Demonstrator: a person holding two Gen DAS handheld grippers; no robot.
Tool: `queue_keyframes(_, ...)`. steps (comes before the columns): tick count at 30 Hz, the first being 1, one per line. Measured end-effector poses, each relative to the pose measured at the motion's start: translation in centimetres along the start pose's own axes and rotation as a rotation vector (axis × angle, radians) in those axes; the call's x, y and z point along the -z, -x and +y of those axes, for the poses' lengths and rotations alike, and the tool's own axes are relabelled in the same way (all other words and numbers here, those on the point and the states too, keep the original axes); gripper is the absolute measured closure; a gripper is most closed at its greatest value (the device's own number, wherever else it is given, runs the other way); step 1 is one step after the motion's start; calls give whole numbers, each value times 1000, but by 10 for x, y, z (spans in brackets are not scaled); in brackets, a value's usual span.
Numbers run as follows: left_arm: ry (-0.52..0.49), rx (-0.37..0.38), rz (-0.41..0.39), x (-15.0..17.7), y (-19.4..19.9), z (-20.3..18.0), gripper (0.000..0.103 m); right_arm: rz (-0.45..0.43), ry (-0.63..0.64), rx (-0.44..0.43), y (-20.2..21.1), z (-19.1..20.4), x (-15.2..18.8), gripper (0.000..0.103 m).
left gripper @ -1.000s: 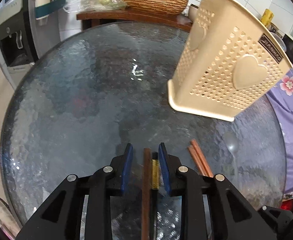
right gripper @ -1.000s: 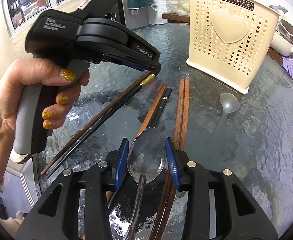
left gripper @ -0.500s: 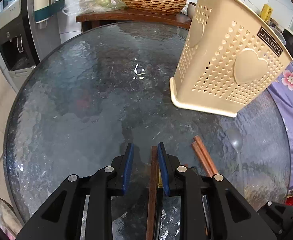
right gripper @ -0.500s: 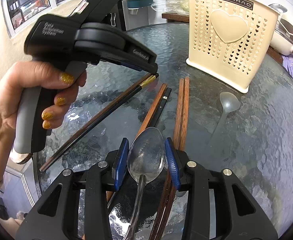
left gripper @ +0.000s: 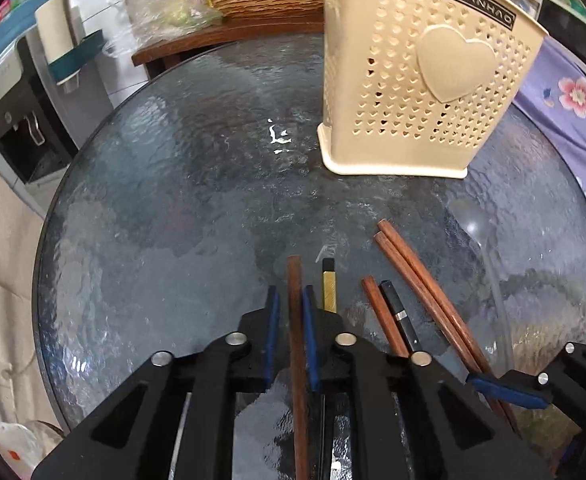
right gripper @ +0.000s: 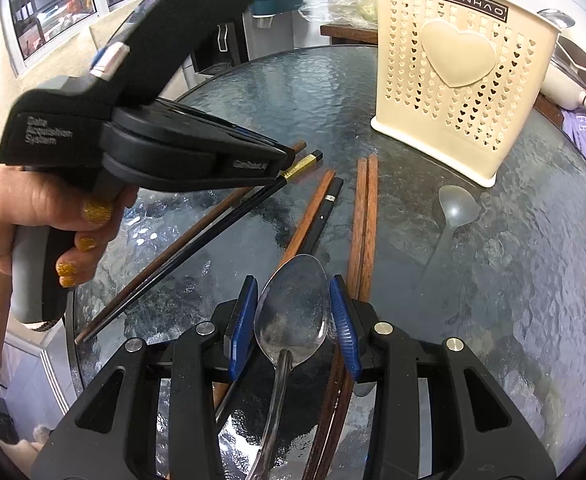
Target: Organize utensils
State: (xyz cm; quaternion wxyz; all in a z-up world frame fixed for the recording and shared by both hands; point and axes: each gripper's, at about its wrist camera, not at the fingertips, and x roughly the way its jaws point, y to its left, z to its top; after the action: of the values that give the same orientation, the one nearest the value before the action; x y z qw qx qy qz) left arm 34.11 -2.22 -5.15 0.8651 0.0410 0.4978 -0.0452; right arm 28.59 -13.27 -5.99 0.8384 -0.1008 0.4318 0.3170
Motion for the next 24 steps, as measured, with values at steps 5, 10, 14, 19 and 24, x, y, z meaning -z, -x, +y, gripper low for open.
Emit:
queue_keyframes(5,33,33,2,-3,0,4,96,-16,-8,-3,4,0,-2,65)
queue_keyframes(10,78,57,-48,-9,14,16,96,-38,-13,-3,11,-1,-2,65)
queue_keyframes(14,95,70,-108,-13,38,19,96,-73,-25,2,27,-6,-3,65)
queue_keyframes(19,101,77,-185,-14,69,22,96,-115,-35,2,47,-8,-9,65)
queue_keyframes(24,89,83,-251,-14,98,21,96,-144,-23,8,66,-3,-14,65)
